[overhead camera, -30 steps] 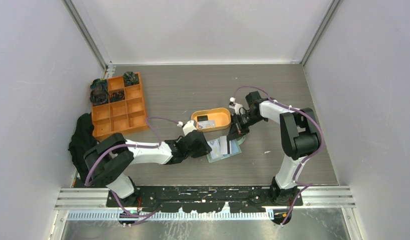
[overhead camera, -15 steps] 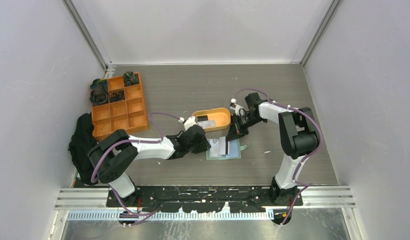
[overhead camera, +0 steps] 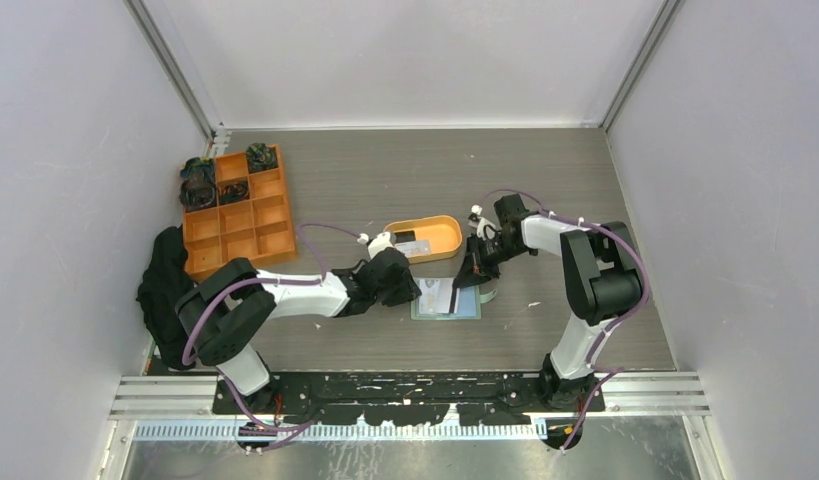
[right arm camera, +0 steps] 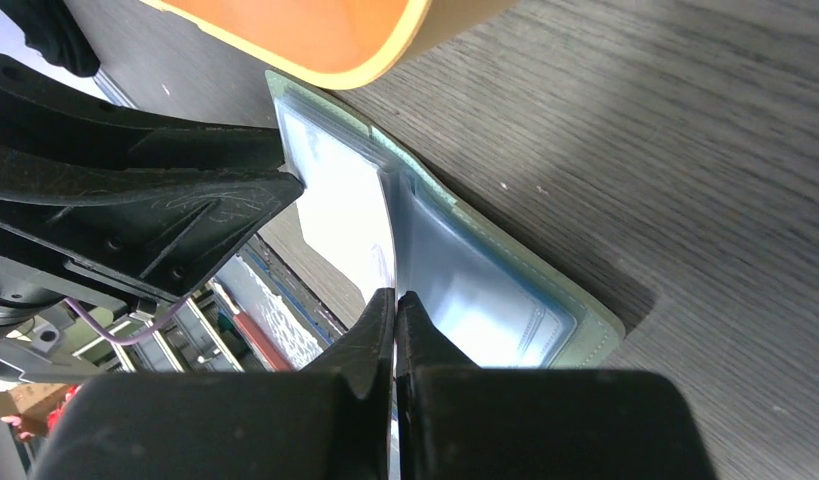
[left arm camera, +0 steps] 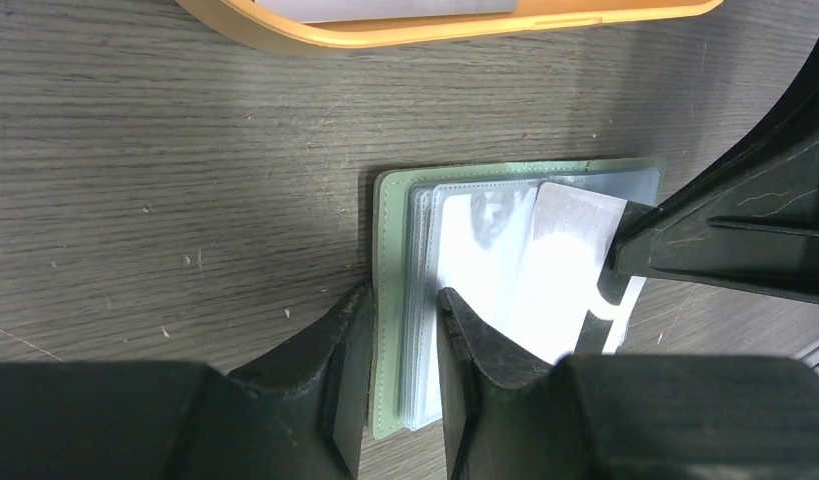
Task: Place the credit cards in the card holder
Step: Insert the credit card into the card holder.
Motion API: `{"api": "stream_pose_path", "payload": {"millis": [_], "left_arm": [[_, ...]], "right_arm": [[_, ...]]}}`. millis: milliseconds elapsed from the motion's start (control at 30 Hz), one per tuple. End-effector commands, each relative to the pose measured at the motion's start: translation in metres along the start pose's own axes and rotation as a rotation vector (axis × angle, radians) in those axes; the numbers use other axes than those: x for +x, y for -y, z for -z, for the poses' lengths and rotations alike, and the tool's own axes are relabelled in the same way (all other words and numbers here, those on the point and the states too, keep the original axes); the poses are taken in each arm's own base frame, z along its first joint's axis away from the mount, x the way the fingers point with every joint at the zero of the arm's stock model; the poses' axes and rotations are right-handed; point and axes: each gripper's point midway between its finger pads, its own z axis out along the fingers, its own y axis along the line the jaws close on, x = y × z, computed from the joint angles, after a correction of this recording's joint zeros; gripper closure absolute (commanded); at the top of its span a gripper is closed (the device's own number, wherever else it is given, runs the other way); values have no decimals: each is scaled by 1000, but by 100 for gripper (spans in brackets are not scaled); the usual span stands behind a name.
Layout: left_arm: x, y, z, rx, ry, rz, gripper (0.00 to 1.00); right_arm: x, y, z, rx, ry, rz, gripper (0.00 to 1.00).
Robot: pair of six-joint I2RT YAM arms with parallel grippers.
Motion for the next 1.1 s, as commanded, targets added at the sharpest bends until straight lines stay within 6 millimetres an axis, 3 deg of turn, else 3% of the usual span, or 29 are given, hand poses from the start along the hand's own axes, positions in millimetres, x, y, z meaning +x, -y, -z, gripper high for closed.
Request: {"api": "stream_pose_path", "payload": {"millis": [0, 433, 833, 1067], "left_arm": [[21, -31, -4, -97, -85, -56, 69], [24, -24, -6, -64, -101, -55, 70], [20, -41, -9, -100, -103, -32, 74], [20, -41, -10, -95, -107, -29, 76]], "right_arm": [[-9, 1, -2, 15, 46, 21, 99], [-1, -3, -14, -11, -26, 60, 98], [13, -6, -11, -40, -70, 82, 95], [18, -3, -10, -28, -85, 78, 95]]}}
